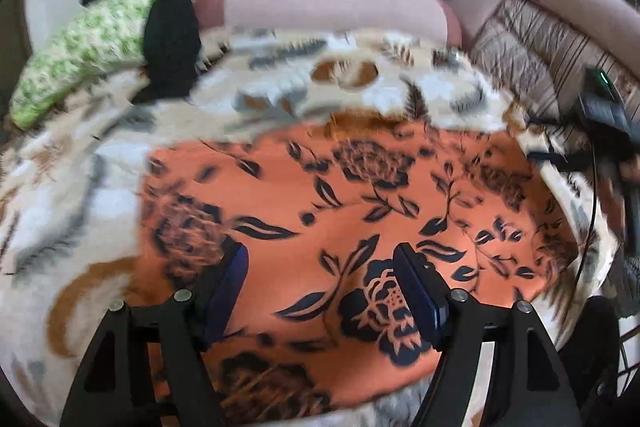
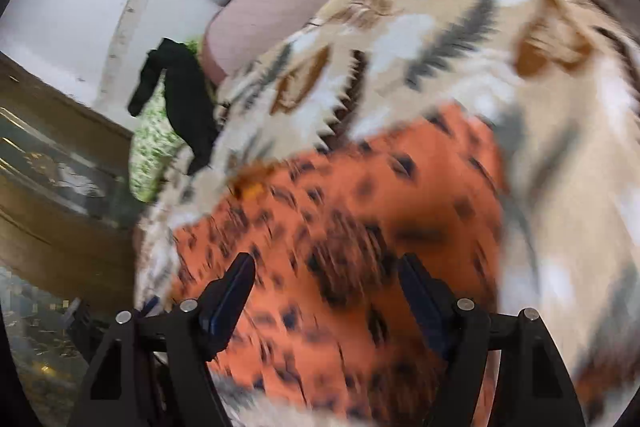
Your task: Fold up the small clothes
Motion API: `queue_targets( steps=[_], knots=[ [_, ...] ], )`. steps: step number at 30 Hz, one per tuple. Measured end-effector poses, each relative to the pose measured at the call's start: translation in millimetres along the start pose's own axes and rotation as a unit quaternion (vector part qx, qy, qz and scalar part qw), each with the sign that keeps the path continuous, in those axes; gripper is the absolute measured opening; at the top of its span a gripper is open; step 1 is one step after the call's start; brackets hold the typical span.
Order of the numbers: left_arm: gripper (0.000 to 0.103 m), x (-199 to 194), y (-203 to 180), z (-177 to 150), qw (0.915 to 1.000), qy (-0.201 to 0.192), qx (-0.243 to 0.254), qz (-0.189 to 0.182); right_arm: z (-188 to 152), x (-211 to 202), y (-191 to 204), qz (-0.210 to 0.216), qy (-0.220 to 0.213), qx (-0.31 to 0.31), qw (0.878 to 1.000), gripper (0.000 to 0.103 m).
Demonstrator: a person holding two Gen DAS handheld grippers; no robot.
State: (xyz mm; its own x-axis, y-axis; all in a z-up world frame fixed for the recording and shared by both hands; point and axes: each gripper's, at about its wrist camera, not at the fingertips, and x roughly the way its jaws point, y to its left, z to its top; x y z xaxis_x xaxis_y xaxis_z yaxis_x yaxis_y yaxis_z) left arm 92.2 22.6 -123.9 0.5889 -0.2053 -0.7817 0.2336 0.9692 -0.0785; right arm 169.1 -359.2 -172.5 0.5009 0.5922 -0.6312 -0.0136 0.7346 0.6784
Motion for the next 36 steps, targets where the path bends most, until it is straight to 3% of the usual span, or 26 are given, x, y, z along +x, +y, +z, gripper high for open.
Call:
queue_targets(
  steps=[2, 3, 4, 6, 8, 9, 12, 14, 15, 17, 19, 21, 24, 27, 29, 30, 31, 32, 34, 35, 36],
  knots=[
    [0.078, 39.5, 2.4, -16.6, 0.9985, 0.048, -0.001, 0.028, 21.6, 28.6, -26.9, 0.013, 0.014, 0.048, 0.999, 0.077],
    [0.082, 38.9, 1.3, -20.2, 0.9991, 0.025, 0.007, 0.032, 29.6, 39.7, -46.0, -0.028, 0.0, 0.066, 0.997, 0.077],
    [0.083, 34.2, -2.4, -21.2, 0.9988, 0.016, 0.02, 0.041, 32.7, 40.5, -68.4, -0.038, -0.018, 0.103, 0.994, 0.074],
    [0.083, 26.3, -0.5, -20.0, 0.9993, 0.02, 0.007, 0.031, 25.1, 22.6, -90.9, 0.012, -0.07, 0.184, 0.98, 0.069],
    [0.083, 16.9, 7.7, -16.7, 0.9995, 0.014, -0.02, 0.022, 13.1, -0.1, -67.6, -0.028, -0.096, 0.133, 0.986, 0.07],
    [0.083, 11.0, 11.7, -14.7, 0.9992, 0.005, -0.034, 0.019, 6.1, -5.2, -58.2, -0.023, -0.095, 0.117, 0.988, 0.07],
    [0.083, 0.6, 18.0, -17.0, 0.9985, -0.016, -0.052, 0.009, -34.1, -13.5, -36.5, 0.05, -0.069, 0.105, 0.991, 0.075],
    [0.084, 21.9, 19.9, -18.7, 0.9985, 0.028, -0.046, 0.006, -67.6, -9.0, -33.1, 0.036, -0.033, 0.097, 0.994, 0.077],
    [0.086, 35.1, 20.6, -19.5, 0.998, 0.049, -0.033, 0.021, -87.3, -8.5, -37.8, 0.004, -0.026, 0.1, 0.995, 0.077],
    [0.086, 23.9, 13.2, -16.5, 0.9987, 0.032, -0.018, 0.035, -116.8, -25.1, -43.9, 0.008, -0.057, 0.125, 0.99, 0.074],
    [0.086, 3.8, 8.4, -12.2, 0.9993, 0.004, -0.029, 0.025, -134.9, -51.5, -34.6, -0.009, -0.093, 0.143, 0.985, 0.076],
    [0.086, -11.5, 2.5, -10.2, 0.9991, -0.023, -0.032, 0.014, -152.3, -70.3, -26.3, -0.002, -0.12, 0.147, 0.982, 0.076],
    [0.086, -7.9, -8.5, -11.2, 0.9993, -0.022, -0.029, -0.008, -174.9, -70.0, -32.3, -0.011, -0.122, 0.19, 0.974, 0.08],
    [0.087, 35.1, -11.5, -19.1, 0.9983, 0.051, -0.013, 0.023, -179.3, -50.2, -69.4, 0.017, -0.113, 0.274, 0.955, 0.08],
    [0.09, 34.7, -18.9, -22.0, 0.9985, 0.027, 0.016, 0.046, -185.9, -47.1, -87.2, 0.063, -0.147, 0.335, 0.928, 0.081],
    [0.09, 34.3, -20.4, -21.8, 0.9982, 0.033, 0.011, 0.049, -186.1, -45.8, -92.7, 0.09, -0.162, 0.359, 0.915, 0.081],
    [0.09, 32.2, -19.6, -20.7, 0.9984, 0.033, 0.002, 0.046, -184.4, -44.8, -94.3, 0.102, -0.169, 0.365, 0.91, 0.079],
    [0.09, 31.8, -17.6, -20.3, 0.9985, 0.035, -0.005, 0.043, -182.8, -44.3, -96.5, 0.106, -0.175, 0.367, 0.908, 0.07],
    [0.09, 31.6, -15.1, -19.4, 0.9984, 0.04, -0.009, 0.038, -180.4, -38.4, -101.6, 0.098, -0.162, 0.376, 0.907, 0.027],
    [0.09, 30.8, -14.8, -19.7, 0.9984, 0.042, -0.007, 0.037, -180.4, -38.3, -101.0, 0.087, -0.158, 0.376, 0.909, 0.017],
    [0.09, 28.6, -13.7, -19.7, 0.9983, 0.043, -0.007, 0.038, -179.2, -42.7, -95.2, 0.071, -0.159, 0.355, 0.918, 0.015]
  ],
)
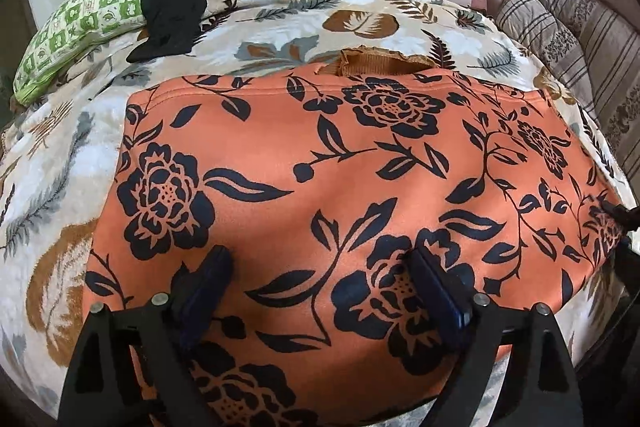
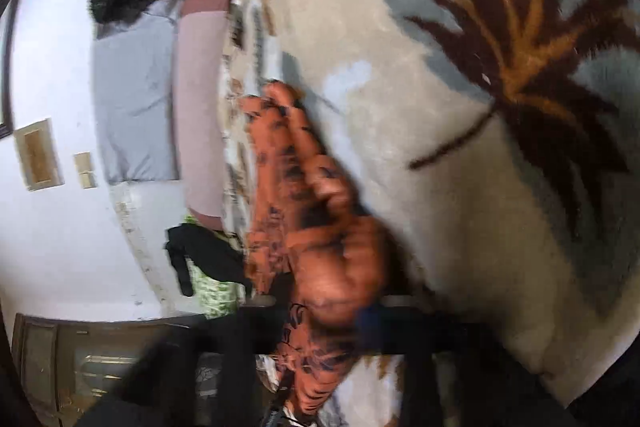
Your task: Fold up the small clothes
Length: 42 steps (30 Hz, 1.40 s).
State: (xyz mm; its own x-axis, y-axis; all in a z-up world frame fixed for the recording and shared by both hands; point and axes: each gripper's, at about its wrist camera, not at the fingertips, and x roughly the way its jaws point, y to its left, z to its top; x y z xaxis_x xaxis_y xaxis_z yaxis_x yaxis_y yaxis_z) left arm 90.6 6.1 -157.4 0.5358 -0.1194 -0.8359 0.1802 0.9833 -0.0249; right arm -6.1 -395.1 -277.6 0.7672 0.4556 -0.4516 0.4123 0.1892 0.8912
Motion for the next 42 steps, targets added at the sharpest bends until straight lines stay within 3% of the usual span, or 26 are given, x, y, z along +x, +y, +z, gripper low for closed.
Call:
queue_targets(
  steps=[3, 5, 6, 7, 8, 9, 10, 12, 14, 18, 21, 23, 24, 25, 26, 28, 29, 31, 32, 33, 34, 35, 37, 39, 42],
  knots=[
    [0.09, -14.0, 5.1, 7.5, 0.9994, -0.026, -0.019, 0.008, -13.0, -20.8, 27.6, -0.051, -0.032, -0.106, 0.993, 0.014],
    [0.09, -27.5, -1.7, 11.0, 0.9977, -0.066, -0.016, 0.007, -18.8, -10.6, 20.9, -0.102, -0.028, -0.134, 0.985, 0.017],
    [0.09, -27.3, -6.1, 11.1, 0.9976, -0.068, -0.008, 0.011, -17.6, -3.0, 7.2, -0.104, -0.009, -0.125, 0.987, 0.019],
    [0.09, -19.1, -13.0, 9.9, 0.9982, -0.057, 0.009, 0.016, -13.9, -8.8, 0.9, -0.079, -0.014, -0.108, 0.991, 0.019],
    [0.09, -2.5, -17.9, 6.9, 0.9992, -0.027, 0.026, 0.016, -11.2, -13.5, 1.1, -0.07, -0.006, -0.099, 0.993, 0.023],
    [0.091, 11.4, -19.6, 2.5, 0.9991, -0.006, 0.035, 0.024, -8.2, -18.5, 7.7, -0.078, -0.005, -0.112, 0.991, 0.031],
    [0.093, 13.5, -20.3, -0.8, 0.9985, -0.02, 0.042, 0.03, -6.2, -27.9, 16.3, -0.09, -0.019, -0.134, 0.987, 0.036],
    [0.093, 12.1, -21.8, -2.6, 0.9979, -0.029, 0.048, 0.033, -2.4, -46.2, 39.1, -0.084, -0.047, -0.18, 0.979, 0.061],
    [0.093, 13.1, -18.3, -1.4, 0.9985, -0.026, 0.043, 0.023, 10.3, -44.9, 63.2, -0.098, -0.045, -0.228, 0.968, 0.073],
    [0.094, 12.8, -17.5, -1.1, 0.9985, -0.028, 0.043, 0.02, 56.1, 5.7, 101.2, -0.073, 0.017, -0.271, 0.96, 0.073],
    [0.094, 13.3, -17.6, -2.0, 0.9986, -0.03, 0.041, 0.017, 96.9, 71.9, 116.2, -0.119, 0.062, -0.3, 0.944, 0.073],
    [0.095, 12.2, -15.5, -1.6, 0.9984, -0.033, 0.043, 0.015, 115.1, 112.3, 109.1, -0.145, 0.106, -0.279, 0.943, 0.072],
    [0.095, 12.1, -14.7, -2.1, 0.9985, -0.034, 0.042, 0.013, 116.8, 124.6, 112.4, -0.153, 0.119, -0.299, 0.934, 0.056],
    [0.095, 11.6, -13.2, -2.3, 0.9985, -0.035, 0.042, 0.01, 115.6, 127.8, 116.6, -0.16, 0.124, -0.309, 0.929, 0.032],
    [0.095, 11.7, -13.1, -2.3, 0.9985, -0.036, 0.042, 0.008, 113.9, 124.2, 122.3, -0.147, 0.125, -0.312, 0.93, 0.011],
    [0.095, 12.6, -13.0, -3.1, 0.9983, -0.039, 0.042, 0.007, 102.7, 102.8, 144.3, -0.136, 0.074, -0.357, 0.921, 0.011],
    [0.096, 13.8, -13.9, -3.6, 0.9981, -0.042, 0.043, 0.009, 102.4, 98.4, 144.7, -0.133, 0.056, -0.355, 0.924, 0.011],
    [0.097, 14.8, -15.1, -2.8, 0.9981, -0.041, 0.043, 0.012, 113.4, 114.6, 115.1, -0.175, 0.08, -0.312, 0.93, 0.012],
    [0.097, 14.6, -14.6, -2.1, 0.9984, -0.038, 0.042, 0.01, 119.4, 122.2, 98.9, -0.172, 0.09, -0.278, 0.941, 0.019],
    [0.096, 13.4, -12.4, -0.8, 0.9987, -0.034, 0.039, 0.004, 122.2, 115.4, 94.4, -0.144, 0.079, -0.249, 0.954, 0.023],
    [0.096, 12.6, -10.3, 0.0, 0.9989, -0.031, 0.036, -0.002, 120.6, 108.4, 97.9, -0.138, 0.071, -0.24, 0.958, 0.024],
    [0.096, 11.6, -8.3, 1.2, 0.9991, -0.028, 0.031, -0.008, 115.2, 98.2, 105.7, -0.142, 0.053, -0.25, 0.956, 0.029],
    [0.096, 11.0, -7.5, 2.2, 0.9992, -0.023, 0.031, -0.012, 96.1, 74.3, 128.7, -0.157, 0.006, -0.303, 0.94, 0.029],
    [0.095, 8.3, -6.7, 3.4, 0.9994, -0.017, 0.026, -0.016, 67.0, 52.8, 154.7, -0.14, -0.017, -0.367, 0.919, 0.029],
    [0.093, -16.0, 4.5, 3.6, 0.9974, -0.033, -0.017, -0.061, 25.5, 48.3, 154.3, -0.127, 0.04, -0.418, 0.899, 0.033]
  ],
)
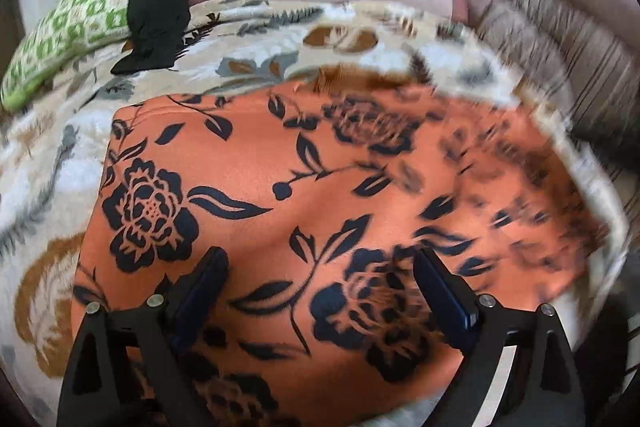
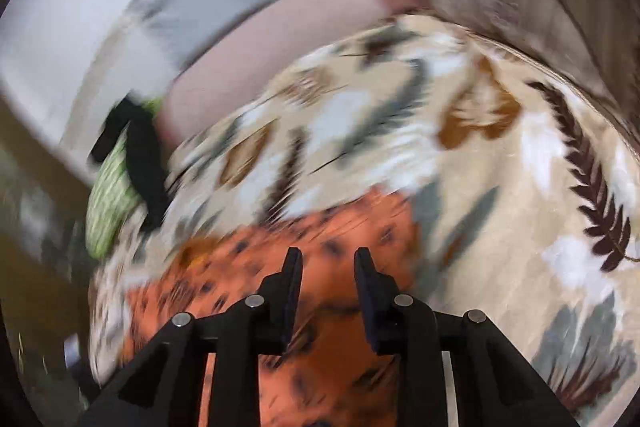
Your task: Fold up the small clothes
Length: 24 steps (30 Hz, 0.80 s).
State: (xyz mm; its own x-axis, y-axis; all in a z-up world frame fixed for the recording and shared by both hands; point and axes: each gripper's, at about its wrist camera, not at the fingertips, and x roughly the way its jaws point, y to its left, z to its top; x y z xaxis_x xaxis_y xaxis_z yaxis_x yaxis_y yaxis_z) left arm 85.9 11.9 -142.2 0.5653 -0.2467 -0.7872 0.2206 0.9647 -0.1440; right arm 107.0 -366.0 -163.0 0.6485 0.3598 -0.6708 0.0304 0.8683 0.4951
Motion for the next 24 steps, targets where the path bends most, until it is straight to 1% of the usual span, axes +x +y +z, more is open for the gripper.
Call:
queue_targets(
  steps=[1, 2, 3, 4, 6, 7, 8, 10, 11, 12, 13, 14, 15, 17, 18, 19, 20, 21, 22, 23, 24],
  knots=[
    [0.093, -10.8, 3.6, -0.3, 0.9998, -0.009, -0.013, -0.011, -11.0, 10.5, 3.3, 0.0, 0.03, -0.006, 1.0, 0.033],
    [0.093, -26.4, 9.9, -1.7, 0.9992, -0.021, -0.03, -0.02, -25.0, 25.8, 0.6, -0.019, 0.065, -0.005, 0.998, 0.033],
    [0.093, -43.4, 18.4, -4.9, 0.998, -0.034, -0.047, -0.023, -35.2, 34.0, -5.2, -0.037, 0.084, 0.005, 0.996, 0.033],
    [0.093, -59.3, 28.0, -9.6, 0.9966, -0.048, -0.064, -0.023, -42.5, 34.9, -9.2, -0.033, 0.084, 0.014, 0.996, 0.034],
    [0.093, -86.2, 54.2, -24.5, 0.9917, -0.064, -0.11, -0.015, -47.9, 27.5, -3.6, -0.033, 0.063, 0.011, 0.997, 0.034],
    [0.093, -93.2, 72.5, -35.4, 0.9876, -0.061, -0.144, -0.013, -48.1, 25.7, -2.1, -0.033, 0.063, 0.009, 0.997, 0.034],
    [0.093, -93.3, 87.5, -44.0, 0.9836, -0.053, -0.172, -0.009, -48.0, 26.1, -1.5, -0.032, 0.065, 0.01, 0.997, 0.036],
    [0.092, -79.0, 113.4, -59.1, 0.9745, -0.02, -0.223, -0.01, -51.9, 23.0, -3.3, -0.03, 0.068, 0.007, 0.997, 0.038],
    [0.085, -64.2, 129.1, -69.8, 0.9645, 0.011, -0.263, -0.02, -51.8, 25.1, -4.0, -0.03, 0.069, 0.006, 0.997, 0.038],
    [0.039, -52.8, 138.0, -77.6, 0.9564, 0.039, -0.287, -0.033, -51.0, 28.4, -2.3, -0.028, 0.07, 0.007, 0.997, 0.038],
    [0.026, -48.2, 146.7, -84.1, 0.9499, 0.051, -0.307, -0.029, -52.1, 28.3, -4.4, -0.027, 0.07, 0.008, 0.997, 0.038],
    [0.019, -51.3, 149.9, -84.4, 0.9475, 0.045, -0.313, -0.046, -51.4, 32.7, -5.0, -0.024, 0.07, 0.011, 0.997, 0.039],
    [0.013, -53.0, 151.3, -82.8, 0.9436, 0.049, -0.319, -0.072, -54.0, 30.4, -9.2, -0.021, 0.07, 0.012, 0.997, 0.038],
    [0.014, -52.9, 150.7, -82.1, 0.9442, 0.055, -0.316, -0.074, -55.1, 27.8, -12.1, -0.015, 0.073, 0.015, 0.997, 0.039],
    [0.014, -46.9, 151.9, -86.0, 0.9418, 0.064, -0.321, -0.076, -54.3, 29.4, -12.0, -0.013, 0.074, 0.017, 0.997, 0.039],
    [0.016, -42.7, 155.4, -89.7, 0.9362, 0.068, -0.334, -0.084, -53.9, 27.9, -14.3, -0.011, 0.074, 0.021, 0.997, 0.039],
    [0.016, -41.6, 158.4, -90.0, 0.9325, 0.069, -0.343, -0.089, -53.5, 29.1, -14.9, -0.009, 0.074, 0.023, 0.997, 0.039],
    [0.019, -43.9, 158.4, -85.3, 0.9331, 0.076, -0.34, -0.088, -53.1, 29.3, -14.9, -0.009, 0.073, 0.025, 0.997, 0.039],
    [0.025, -50.2, 155.7, -75.4, 0.9403, 0.078, -0.322, -0.077, -52.8, 29.6, -14.8, -0.009, 0.074, 0.025, 0.997, 0.039],
    [0.028, -58.3, 154.0, -66.6, 0.9479, 0.069, -0.305, -0.06, -52.2, 29.7, -14.5, -0.009, 0.075, 0.023, 0.997, 0.039],
    [0.036, -70.3, 150.6, -55.0, 0.9575, 0.045, -0.281, -0.046, -51.6, 30.0, -14.2, -0.001, 0.077, 0.021, 0.997, 0.046]
  ],
)
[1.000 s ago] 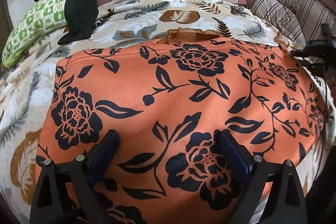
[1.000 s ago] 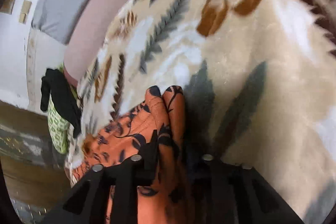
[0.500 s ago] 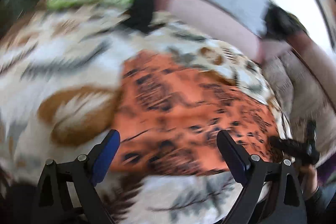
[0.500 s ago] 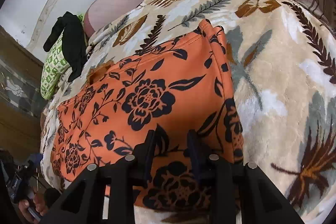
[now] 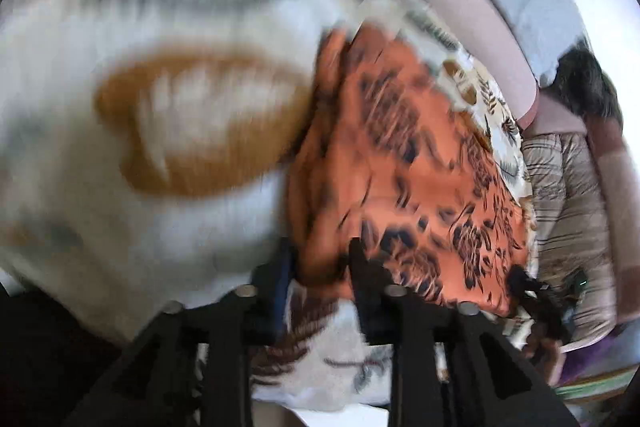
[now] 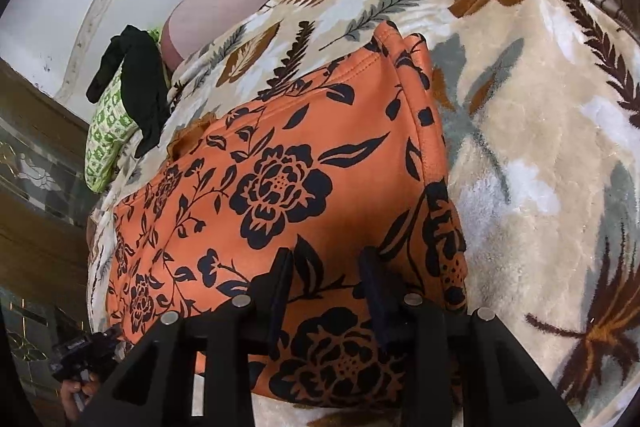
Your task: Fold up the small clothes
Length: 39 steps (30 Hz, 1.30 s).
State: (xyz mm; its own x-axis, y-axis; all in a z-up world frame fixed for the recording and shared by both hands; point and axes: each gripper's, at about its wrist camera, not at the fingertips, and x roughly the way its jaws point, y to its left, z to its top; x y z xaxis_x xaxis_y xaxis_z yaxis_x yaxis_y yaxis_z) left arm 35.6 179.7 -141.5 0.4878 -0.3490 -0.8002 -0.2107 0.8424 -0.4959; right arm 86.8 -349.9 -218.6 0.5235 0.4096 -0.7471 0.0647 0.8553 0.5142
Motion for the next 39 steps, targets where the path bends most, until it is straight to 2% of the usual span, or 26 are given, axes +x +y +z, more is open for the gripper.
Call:
queue_targets(
  steps=[1, 2, 3, 4, 6, 9, 11, 12, 13, 14, 15, 18, 20, 24, 25, 26, 27, 29, 30, 31, 34, 36, 37, 38, 39],
  knots=[
    [0.047, -11.3, -9.6, 10.3, 0.9993, -0.026, 0.026, -0.002, -0.1, -0.5, 1.1, 0.009, 0.001, -0.003, 1.0, 0.051],
    [0.053, -15.5, -13.8, 19.1, 0.9984, -0.04, 0.041, -0.002, 0.4, -0.2, 3.0, 0.012, 0.003, -0.008, 1.0, 0.056],
    [0.063, -16.9, -20.5, 34.0, 0.9968, -0.054, 0.059, 0.003, -0.1, 0.2, 5.1, 0.008, 0.004, -0.012, 1.0, 0.057],
    [0.067, -11.0, -28.1, 51.1, 0.9956, -0.057, 0.074, 0.009, 0.0, 0.9, 7.3, 0.006, 0.005, -0.017, 1.0, 0.058],
    [0.067, 18.6, -37.0, 84.7, 0.9956, -0.034, 0.086, 0.017, 0.3, 2.4, 11.7, 0.005, 0.007, -0.021, 1.0, 0.065],
    [0.066, 66.4, -46.3, 116.1, 0.9937, -0.007, 0.106, 0.035, 0.1, 3.3, 15.3, 0.004, 0.008, -0.024, 1.0, 0.07],
    [0.052, 86.9, -45.7, 124.1, 0.9921, 0.01, 0.118, 0.04, -0.2, 3.0, 14.0, 0.008, 0.008, -0.022, 1.0, 0.07],
    [0.04, 94.0, -46.2, 125.0, 0.9918, 0.014, 0.119, 0.042, -0.1, 2.5, 12.7, 0.012, 0.008, -0.021, 1.0, 0.07],
    [0.018, 99.7, -47.5, 126.0, 0.9899, 0.012, 0.131, 0.053, 0.0, 2.2, 11.6, 0.016, 0.009, -0.02, 1.0, 0.07],
    [0.005, 101.6, -47.3, 124.8, 0.9874, 0.008, 0.143, 0.067, 0.3, 2.3, 10.7, 0.019, 0.01, -0.02, 1.0, 0.07],
    [0.005, 105.9, -42.9, 124.6, 0.9876, 0.007, 0.137, 0.077, 0.9, 3.0, 10.4, 0.021, 0.01, -0.02, 1.0, 0.07],
    [0.004, 99.5, -16.0, 123.8, 0.9957, -0.01, 0.067, 0.063, 1.2, 3.9, 11.8, 0.018, 0.014, -0.026, 0.999, 0.07],
    [0.006, 96.4, -10.6, 119.6, 0.9961, -0.021, 0.062, 0.059, 1.3, 4.5, 12.9, 0.016, 0.015, -0.029, 0.999, 0.07],
    [0.012, 82.4, -27.9, 112.5, 0.9891, -0.036, 0.095, 0.107, 3.0, 3.2, 11.5, 0.019, 0.02, -0.022, 0.999, 0.07],
    [0.012, 73.1, -35.2, 109.4, 0.9871, -0.047, 0.106, 0.11, 4.3, 2.0, 12.1, 0.017, 0.024, -0.018, 0.999, 0.07],
    [0.012, 62.7, -43.4, 104.5, 0.9862, -0.055, 0.121, 0.098, 6.8, -1.1, 13.6, 0.016, 0.027, -0.013, 0.999, 0.07],
    [0.018, 53.6, -49.5, 99.7, 0.9851, -0.061, 0.132, 0.091, 8.5, -4.6, 15.2, 0.02, 0.024, -0.011, 0.999, 0.07],
    [0.039, 35.5, -65.5, 84.3, 0.9813, -0.075, 0.16, 0.075, 16.0, -15.3, 18.9, 0.042, 0.009, -0.006, 0.999, 0.07],
    [0.06, 29.4, -74.8, 74.7, 0.9797, -0.079, 0.174, 0.061, 21.7, -20.4, 22.0, 0.056, 0.001, -0.005, 0.998, 0.07],
    [0.071, 27.5, -82.7, 66.7, 0.9788, -0.079, 0.183, 0.05, 28.0, -23.4, 24.7, 0.067, -0.006, -0.003, 0.998, 0.07],
    [0.072, 38.6, -98.5, 43.3, 0.976, -0.062, 0.206, 0.035, 52.1, -11.3, 24.4, 0.111, -0.003, 0.022, 0.994, 0.072],
    [0.071, 67.9, -91.2, 36.4, 0.976, -0.03, 0.207, 0.062, 65.6, 8.6, 12.1, 0.128, 0.01, 0.045, 0.991, 0.072],
    [0.064, 88.7, -76.8, 35.3, 0.9769, 0.001, 0.192, 0.094, 71.2, 17.4, -0.4, 0.115, 0.008, 0.058, 0.992, 0.072],
    [0.065, 92.2, -69.5, 34.3, 0.9778, -0.004, 0.189, 0.09, 75.5, 24.1, -20.2, 0.089, -0.001, 0.089, 0.992, 0.072],
    [0.063, 84.2, -69.2, 32.6, 0.9754, -0.024, 0.201, 0.086, 76.0, 25.7, -46.4, 0.102, -0.019, 0.15, 0.983, 0.065]
  ],
)
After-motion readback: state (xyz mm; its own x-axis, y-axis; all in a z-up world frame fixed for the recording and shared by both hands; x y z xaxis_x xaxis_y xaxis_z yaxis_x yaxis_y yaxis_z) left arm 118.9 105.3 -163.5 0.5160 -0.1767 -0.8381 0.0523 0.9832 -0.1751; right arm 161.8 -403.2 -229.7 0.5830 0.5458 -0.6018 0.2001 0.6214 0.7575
